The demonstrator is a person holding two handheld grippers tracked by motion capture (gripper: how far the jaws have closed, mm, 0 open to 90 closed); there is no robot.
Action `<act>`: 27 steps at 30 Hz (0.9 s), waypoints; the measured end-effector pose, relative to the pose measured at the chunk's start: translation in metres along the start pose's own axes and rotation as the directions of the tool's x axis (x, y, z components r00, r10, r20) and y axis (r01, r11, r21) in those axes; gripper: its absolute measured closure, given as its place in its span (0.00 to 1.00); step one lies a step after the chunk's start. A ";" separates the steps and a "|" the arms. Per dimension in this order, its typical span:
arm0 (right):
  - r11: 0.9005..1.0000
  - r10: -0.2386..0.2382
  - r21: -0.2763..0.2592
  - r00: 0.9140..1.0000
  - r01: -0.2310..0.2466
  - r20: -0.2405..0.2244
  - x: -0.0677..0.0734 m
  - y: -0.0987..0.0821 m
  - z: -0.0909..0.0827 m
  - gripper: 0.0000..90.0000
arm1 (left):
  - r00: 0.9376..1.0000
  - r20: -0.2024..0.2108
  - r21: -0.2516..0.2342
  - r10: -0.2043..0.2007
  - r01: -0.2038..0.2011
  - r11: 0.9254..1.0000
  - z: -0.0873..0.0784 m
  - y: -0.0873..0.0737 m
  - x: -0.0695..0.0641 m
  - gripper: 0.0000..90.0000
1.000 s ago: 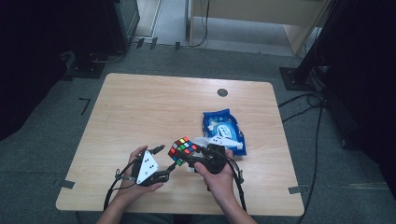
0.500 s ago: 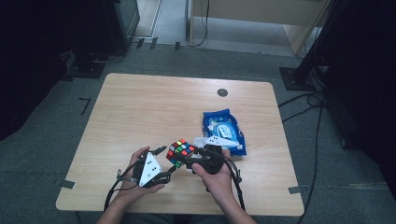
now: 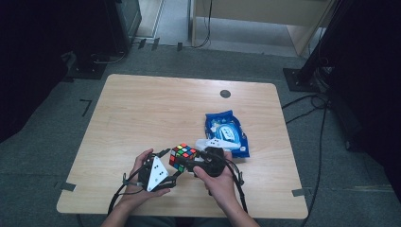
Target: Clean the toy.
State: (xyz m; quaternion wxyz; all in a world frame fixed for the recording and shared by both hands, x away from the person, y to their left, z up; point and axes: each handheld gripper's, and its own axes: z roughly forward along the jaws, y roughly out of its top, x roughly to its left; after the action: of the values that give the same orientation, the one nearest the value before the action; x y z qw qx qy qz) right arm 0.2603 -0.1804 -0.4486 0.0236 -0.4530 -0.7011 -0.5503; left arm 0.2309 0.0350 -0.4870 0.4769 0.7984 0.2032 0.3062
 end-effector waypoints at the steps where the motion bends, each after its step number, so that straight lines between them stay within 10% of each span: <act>1: 1.000 -0.001 0.003 1.000 0.001 0.000 0.000 0.000 0.000 0.38 | 1.000 0.002 -0.001 0.003 -0.003 1.000 0.000 0.000 0.000 0.27; 15: 0.999 0.006 0.054 1.000 -0.005 -0.008 0.001 -0.003 0.007 0.38 | 0.999 0.037 -0.027 0.009 -0.008 1.000 0.000 0.005 -0.005 0.22; 27: 0.997 0.011 0.073 1.000 -0.009 -0.026 0.000 -0.004 0.009 0.38 | 0.999 0.043 -0.070 0.032 -0.028 0.997 -0.005 0.009 -0.009 0.38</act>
State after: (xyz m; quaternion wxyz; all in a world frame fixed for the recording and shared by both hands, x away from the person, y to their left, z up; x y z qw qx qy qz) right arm 0.2622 -0.1733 -0.4552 0.0521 -0.4479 -0.7180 -0.5302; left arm 0.2216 0.0283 -0.4801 0.5041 0.7909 0.1698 0.3024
